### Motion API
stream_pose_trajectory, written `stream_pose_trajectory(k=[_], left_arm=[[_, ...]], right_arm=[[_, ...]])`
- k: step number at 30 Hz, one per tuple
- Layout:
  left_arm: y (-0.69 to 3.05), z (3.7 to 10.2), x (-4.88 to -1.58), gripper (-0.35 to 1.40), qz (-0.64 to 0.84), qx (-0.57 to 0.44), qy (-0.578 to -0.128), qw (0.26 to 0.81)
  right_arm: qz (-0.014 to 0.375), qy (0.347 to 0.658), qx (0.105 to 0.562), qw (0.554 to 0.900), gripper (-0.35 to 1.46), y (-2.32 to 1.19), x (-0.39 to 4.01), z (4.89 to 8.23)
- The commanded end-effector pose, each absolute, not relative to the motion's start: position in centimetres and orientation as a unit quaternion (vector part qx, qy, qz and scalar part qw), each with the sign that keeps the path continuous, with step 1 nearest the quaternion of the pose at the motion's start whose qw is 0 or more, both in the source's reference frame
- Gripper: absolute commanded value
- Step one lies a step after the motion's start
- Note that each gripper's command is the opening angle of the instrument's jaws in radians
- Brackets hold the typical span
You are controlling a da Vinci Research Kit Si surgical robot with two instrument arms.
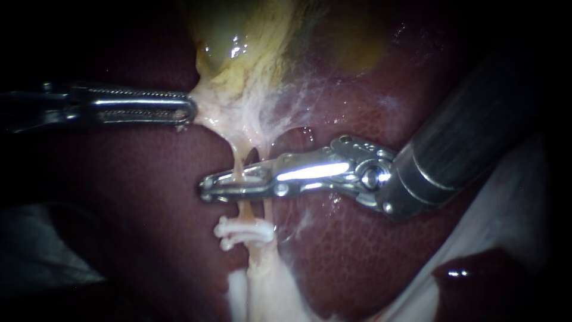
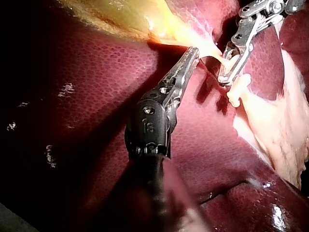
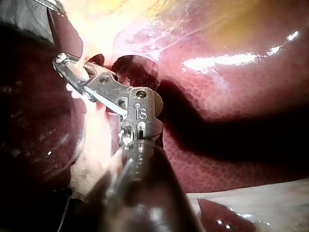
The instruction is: Going back third clip left tube
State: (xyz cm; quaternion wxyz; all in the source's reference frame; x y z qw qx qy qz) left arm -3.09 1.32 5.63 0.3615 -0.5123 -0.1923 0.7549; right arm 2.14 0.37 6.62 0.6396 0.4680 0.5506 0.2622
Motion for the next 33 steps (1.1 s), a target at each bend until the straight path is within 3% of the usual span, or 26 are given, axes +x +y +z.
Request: stream_pose_trajectory(k=[1, 4, 8, 20, 33], left_arm=[[1.32, 5.63, -3.09, -0.35, 0.755, -0.512, -0.192, 0.361], [1.32, 5.63, -3.09, -0.35, 0.755, -0.512, -0.192, 0.361], [1.32, 5.63, -3.09, -0.35, 0.755, -0.512, -0.192, 0.362], [1.31, 5.62, -3.09, -0.35, 0.755, -0.512, -0.191, 0.363], [1.30, 5.61, -3.08, -0.35, 0.755, -0.512, -0.191, 0.363]], right_arm=[[0.265, 0.551, 0.466, 0.640, -0.21, 0.37, 2.14, 6.62], [0.265, 0.556, 0.451, 0.646, 0.26, 0.38, 2.17, 6.65], [0.270, 0.556, 0.444, 0.648, 0.45, 0.38, 2.25, 6.74], [0.263, 0.571, 0.396, 0.669, 0.50, 0.41, 2.37, 7.13], [0.240, 0.552, 0.341, 0.722, 0.50, 0.39, 2.33, 7.08]])
